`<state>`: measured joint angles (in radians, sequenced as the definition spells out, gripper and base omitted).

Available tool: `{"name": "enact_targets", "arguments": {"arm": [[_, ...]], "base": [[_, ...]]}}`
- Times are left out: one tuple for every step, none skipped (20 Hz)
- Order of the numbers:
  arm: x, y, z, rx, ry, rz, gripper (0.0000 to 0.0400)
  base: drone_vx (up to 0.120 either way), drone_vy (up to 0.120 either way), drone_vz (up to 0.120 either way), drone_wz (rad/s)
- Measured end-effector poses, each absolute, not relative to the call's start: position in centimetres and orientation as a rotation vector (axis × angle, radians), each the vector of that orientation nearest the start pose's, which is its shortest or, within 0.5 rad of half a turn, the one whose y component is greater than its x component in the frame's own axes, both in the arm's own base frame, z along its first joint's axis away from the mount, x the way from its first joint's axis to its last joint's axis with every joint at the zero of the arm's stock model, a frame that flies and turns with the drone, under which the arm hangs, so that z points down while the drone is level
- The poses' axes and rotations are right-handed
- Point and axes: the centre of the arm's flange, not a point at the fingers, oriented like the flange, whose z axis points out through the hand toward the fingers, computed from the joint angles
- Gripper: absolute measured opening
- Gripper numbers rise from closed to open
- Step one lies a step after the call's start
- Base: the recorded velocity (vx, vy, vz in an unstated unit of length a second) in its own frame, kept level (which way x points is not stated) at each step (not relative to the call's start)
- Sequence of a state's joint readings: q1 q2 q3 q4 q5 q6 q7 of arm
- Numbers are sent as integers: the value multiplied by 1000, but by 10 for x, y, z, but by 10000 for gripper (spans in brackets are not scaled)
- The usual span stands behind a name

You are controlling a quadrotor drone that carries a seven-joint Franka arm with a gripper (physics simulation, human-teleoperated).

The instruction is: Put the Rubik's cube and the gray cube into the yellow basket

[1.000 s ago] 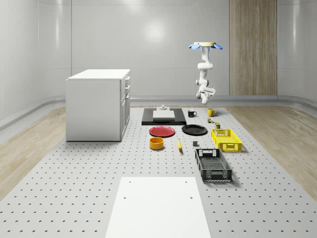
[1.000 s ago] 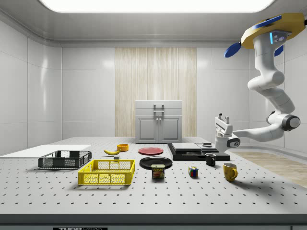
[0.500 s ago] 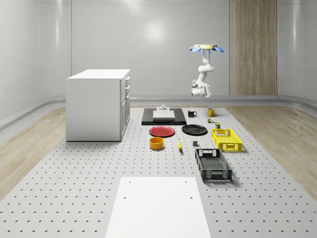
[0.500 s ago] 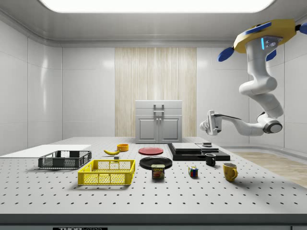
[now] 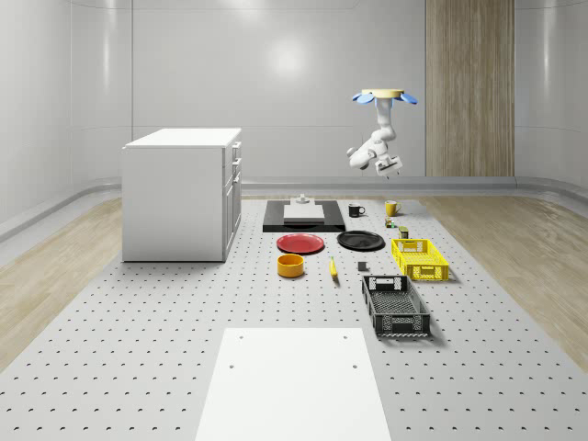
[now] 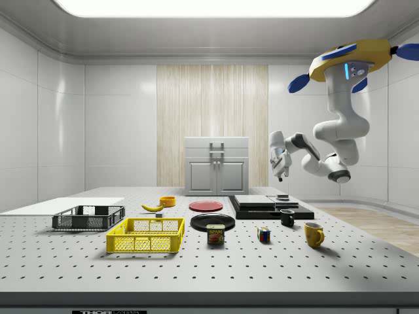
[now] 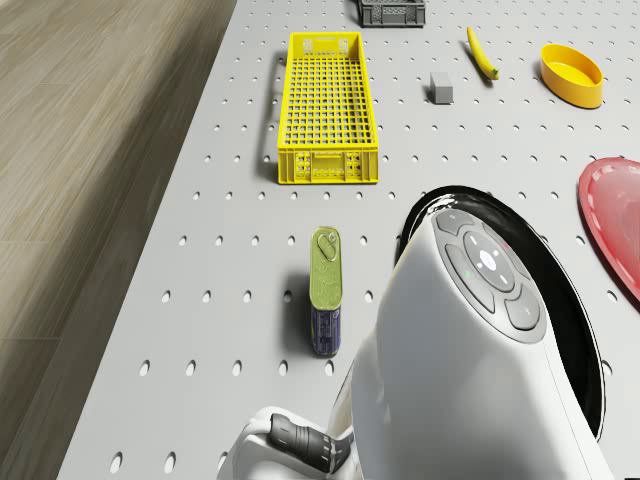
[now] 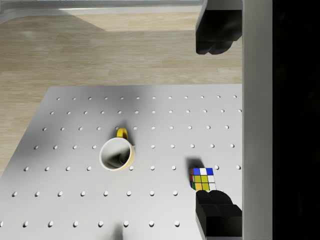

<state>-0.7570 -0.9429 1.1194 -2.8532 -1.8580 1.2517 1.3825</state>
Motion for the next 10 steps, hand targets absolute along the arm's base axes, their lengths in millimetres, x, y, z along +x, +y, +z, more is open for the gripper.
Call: {"name": "enact_targets", "arguments": {"arm": [[307, 27, 496, 262, -119, 786, 400], [307, 23, 494, 219, -101, 786, 400], [307, 19, 493, 183, -85, 786, 400], [307, 16, 493, 153, -71, 786, 400], [307, 13, 492, 128, -60, 786, 400], [307, 11, 492, 107, -51, 786, 400], [307, 9, 492, 89, -43, 786, 400], [307, 8, 491, 74, -36, 785, 400], [307, 6, 491, 62, -30, 785, 400], [307, 5, 491, 52, -26, 785, 400]], "base": [[120, 0, -120, 0], [120, 0, -120, 0], [40, 0, -120, 0], [0, 0, -120, 0], [40, 0, -120, 0], [0, -40, -120, 0], [0, -120, -120, 0], [0, -120, -120, 0], [0, -120, -120, 0], [0, -120, -120, 0]]}}
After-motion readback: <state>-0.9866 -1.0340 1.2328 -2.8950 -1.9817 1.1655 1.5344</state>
